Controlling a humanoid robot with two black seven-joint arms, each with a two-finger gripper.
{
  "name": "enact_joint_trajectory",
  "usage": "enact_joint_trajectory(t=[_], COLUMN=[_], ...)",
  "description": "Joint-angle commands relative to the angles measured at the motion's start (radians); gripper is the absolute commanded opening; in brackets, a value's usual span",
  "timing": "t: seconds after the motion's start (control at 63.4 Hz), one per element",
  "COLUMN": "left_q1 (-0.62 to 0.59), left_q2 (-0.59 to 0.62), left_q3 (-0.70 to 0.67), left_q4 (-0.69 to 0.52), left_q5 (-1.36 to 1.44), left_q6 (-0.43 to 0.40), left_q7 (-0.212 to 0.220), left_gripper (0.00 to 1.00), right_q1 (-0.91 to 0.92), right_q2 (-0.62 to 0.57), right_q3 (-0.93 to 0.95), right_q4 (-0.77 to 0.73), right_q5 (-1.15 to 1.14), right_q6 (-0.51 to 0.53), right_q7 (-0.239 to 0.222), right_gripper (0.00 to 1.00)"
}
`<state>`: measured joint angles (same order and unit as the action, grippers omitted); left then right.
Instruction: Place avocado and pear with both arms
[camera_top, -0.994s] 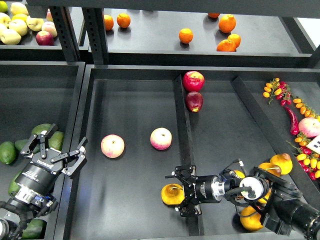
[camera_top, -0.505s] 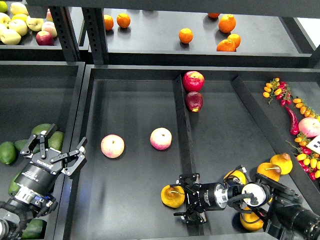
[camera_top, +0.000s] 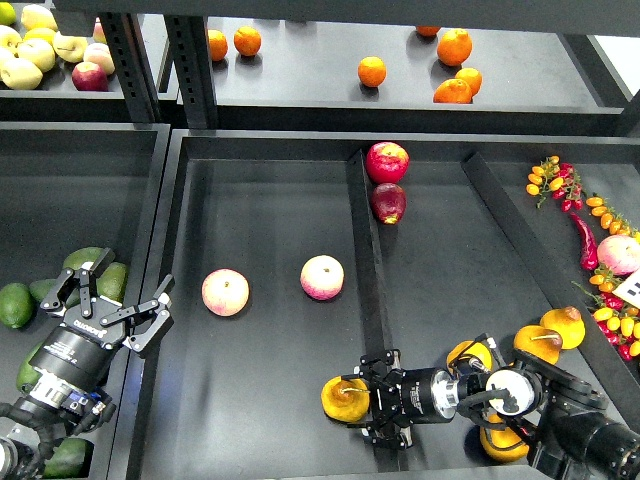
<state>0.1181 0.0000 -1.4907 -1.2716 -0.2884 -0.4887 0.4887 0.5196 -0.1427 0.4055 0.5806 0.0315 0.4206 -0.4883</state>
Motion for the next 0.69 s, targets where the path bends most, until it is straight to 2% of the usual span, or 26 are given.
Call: enact_joint_trajectory(t=[0.0, 0.331, 0.678], left_q1=[0.0, 0.002, 0.002], left_q2=[0.0, 0.0, 0.0], left_q3=[0.0, 0.0, 0.0], left_q4=[0.0, -0.002, -0.002], left_q5=[0.0, 0.0, 0.0], left_q6=[0.0, 0.0, 0.0], left_q7=[0.0, 0.0, 0.0], left_gripper=[0.99, 0.99, 0.99], right_q1=[-0.001, 0.008, 0.039], right_q2=[0.0, 0.002, -0.008], right_q3=[-0.001, 0.006, 0.102], right_q4=[0.001, 0.015, 0.048], right_q5=[0.004, 0.038, 0.045], right_q6=[0.0, 0.001, 0.001], right_q7=[0.0, 0.0, 0.0], right_gripper=[0.5, 0.43, 0.43])
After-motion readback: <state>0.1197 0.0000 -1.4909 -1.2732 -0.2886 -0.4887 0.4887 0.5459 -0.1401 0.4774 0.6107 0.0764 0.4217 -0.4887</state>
